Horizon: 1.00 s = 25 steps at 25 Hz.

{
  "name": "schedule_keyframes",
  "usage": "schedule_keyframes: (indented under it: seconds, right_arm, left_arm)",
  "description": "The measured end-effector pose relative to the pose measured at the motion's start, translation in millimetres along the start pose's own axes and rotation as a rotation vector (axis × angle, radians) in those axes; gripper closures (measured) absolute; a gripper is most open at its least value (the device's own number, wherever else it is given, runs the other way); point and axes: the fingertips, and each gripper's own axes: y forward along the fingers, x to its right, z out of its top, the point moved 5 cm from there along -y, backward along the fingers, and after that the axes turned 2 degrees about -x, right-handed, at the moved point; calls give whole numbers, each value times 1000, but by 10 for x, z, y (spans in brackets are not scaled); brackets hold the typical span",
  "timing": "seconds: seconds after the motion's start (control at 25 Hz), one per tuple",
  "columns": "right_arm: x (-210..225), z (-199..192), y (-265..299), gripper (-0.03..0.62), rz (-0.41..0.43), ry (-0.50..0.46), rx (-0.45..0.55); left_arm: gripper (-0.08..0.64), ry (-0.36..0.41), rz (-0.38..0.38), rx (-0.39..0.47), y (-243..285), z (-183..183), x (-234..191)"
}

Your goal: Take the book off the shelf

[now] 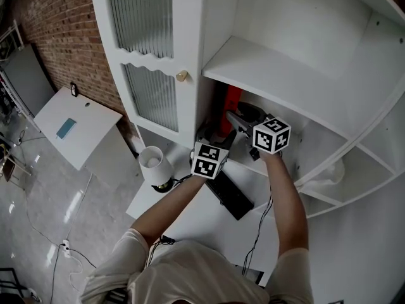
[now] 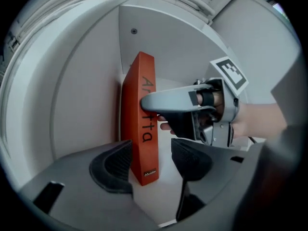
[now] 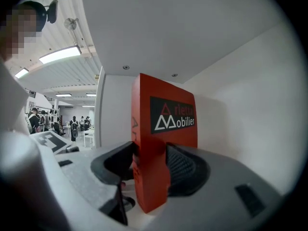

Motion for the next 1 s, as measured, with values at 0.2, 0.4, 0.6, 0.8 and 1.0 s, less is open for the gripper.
schedule_keyframes:
  seconds: [0.2,0.4,0.6,0.8,1.0]
  right_arm:
    - [37,-30,-10,374,52,45,14]
    - [59,-38,-63,374,61,39,-2]
    - [188,-10,-301,374,-8,89,62]
    - [238,-35,-569,374,-77,124,108]
    - [133,-146,-684,374,-96,119,93]
  left_arm:
    - [318,15,30,-13,208,58,-13]
    - [321,-5,50,-46,385,62,-89]
    - [325,-5,91,-61,389,70,-96]
    - [350,-15,114,-60,295,66,-122]
    - [358,-9,99,-29,123,27,-60]
